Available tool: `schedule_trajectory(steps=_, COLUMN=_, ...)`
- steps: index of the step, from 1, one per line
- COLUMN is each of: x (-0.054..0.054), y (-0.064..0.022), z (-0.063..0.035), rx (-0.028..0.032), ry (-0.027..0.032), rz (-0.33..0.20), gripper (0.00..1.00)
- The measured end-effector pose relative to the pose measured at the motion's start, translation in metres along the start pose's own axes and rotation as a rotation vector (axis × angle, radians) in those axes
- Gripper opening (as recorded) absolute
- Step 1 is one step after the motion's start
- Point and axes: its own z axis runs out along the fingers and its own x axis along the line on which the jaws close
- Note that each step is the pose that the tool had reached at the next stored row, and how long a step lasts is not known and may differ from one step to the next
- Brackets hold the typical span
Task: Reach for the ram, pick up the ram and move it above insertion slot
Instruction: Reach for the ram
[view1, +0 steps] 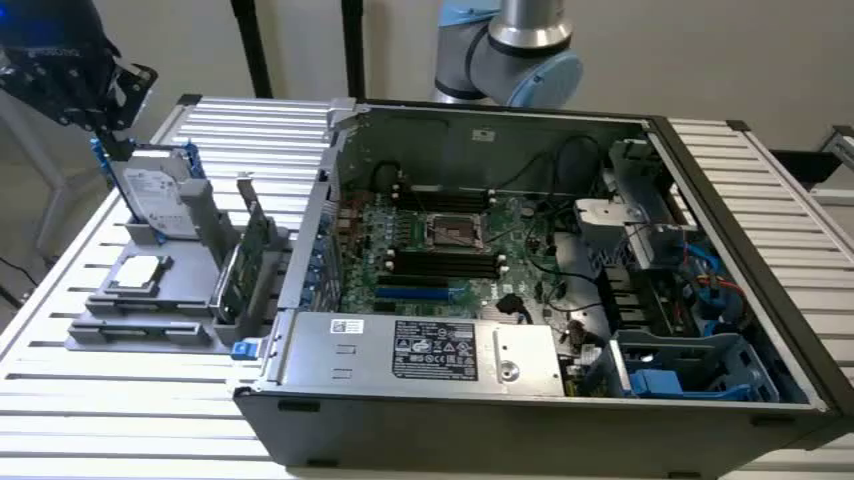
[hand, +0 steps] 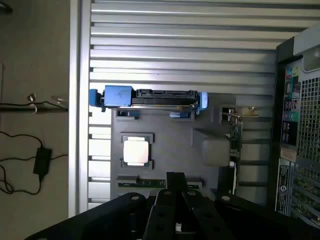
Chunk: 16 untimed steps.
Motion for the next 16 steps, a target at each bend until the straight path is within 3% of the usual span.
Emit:
schedule_trajectory(steps=13, x=0.0000, y=0.0000, z=0.0000, rx=0.0000, ry=0.0000, rz=0.000, gripper=0.11)
schedule_trajectory(steps=16, x=0.0002, y=-0.0042, z=-0.0001, rx=0.0001, ry=0.0000, rz=0.000, gripper=0.11)
